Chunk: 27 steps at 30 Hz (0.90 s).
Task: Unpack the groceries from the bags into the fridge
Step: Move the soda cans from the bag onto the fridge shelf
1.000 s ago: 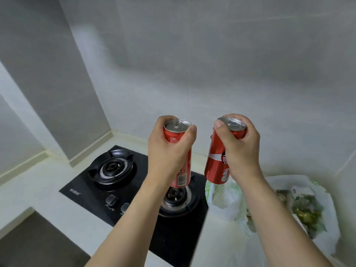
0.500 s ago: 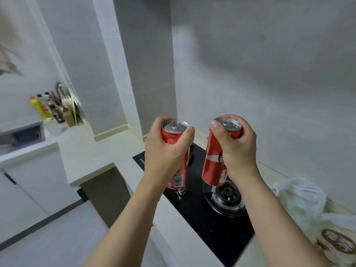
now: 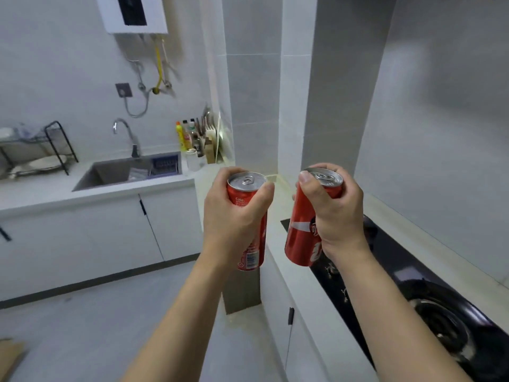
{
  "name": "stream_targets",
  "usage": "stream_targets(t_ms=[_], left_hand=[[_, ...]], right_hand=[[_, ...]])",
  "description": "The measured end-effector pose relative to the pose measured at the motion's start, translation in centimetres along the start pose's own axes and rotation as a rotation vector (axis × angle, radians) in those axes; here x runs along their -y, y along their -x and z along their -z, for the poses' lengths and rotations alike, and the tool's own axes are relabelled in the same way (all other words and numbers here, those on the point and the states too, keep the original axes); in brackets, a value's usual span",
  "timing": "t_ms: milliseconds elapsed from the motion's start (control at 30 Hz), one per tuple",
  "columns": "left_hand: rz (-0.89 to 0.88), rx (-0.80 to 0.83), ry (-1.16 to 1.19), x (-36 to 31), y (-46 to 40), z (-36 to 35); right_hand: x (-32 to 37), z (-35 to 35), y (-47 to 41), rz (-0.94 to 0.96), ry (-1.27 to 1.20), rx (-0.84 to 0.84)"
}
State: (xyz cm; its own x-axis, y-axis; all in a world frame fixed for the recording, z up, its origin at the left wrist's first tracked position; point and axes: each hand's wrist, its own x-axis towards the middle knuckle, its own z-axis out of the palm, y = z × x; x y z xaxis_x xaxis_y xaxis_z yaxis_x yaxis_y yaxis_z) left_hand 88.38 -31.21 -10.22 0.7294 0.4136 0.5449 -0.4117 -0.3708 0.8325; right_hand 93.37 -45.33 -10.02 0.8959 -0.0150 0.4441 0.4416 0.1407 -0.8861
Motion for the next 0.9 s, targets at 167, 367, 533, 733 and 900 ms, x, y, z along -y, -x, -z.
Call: stream_targets(t_ms=[167,367,533,733,900], left_hand=[[-0.02,-0.097,-0.069,0.9,-0.5,5.5],[0.008,-0.272,-0.149,1.5,-0.2,11.3],[0.025,-0.401,-0.274,1.0,1.1,15.8],[0.039,-0.627,-0.414,-0.3,3.1,21.3],[0.071,-0.807,-0.536,-2.0,6.4,24.9]], right_hand=[[-0.6,-6.0,0.3,-0.015,-0.07,0.122],[-1.1,-12.5,1.2,-0.022,-0.103,0.312],[-1.0,-18.0,2.4,-0.021,-0.169,0.45],[-0.2,-24.1,5.1,-0.026,-0.287,0.675],[0.9,-28.0,8.7,-0.086,-0.389,0.852]])
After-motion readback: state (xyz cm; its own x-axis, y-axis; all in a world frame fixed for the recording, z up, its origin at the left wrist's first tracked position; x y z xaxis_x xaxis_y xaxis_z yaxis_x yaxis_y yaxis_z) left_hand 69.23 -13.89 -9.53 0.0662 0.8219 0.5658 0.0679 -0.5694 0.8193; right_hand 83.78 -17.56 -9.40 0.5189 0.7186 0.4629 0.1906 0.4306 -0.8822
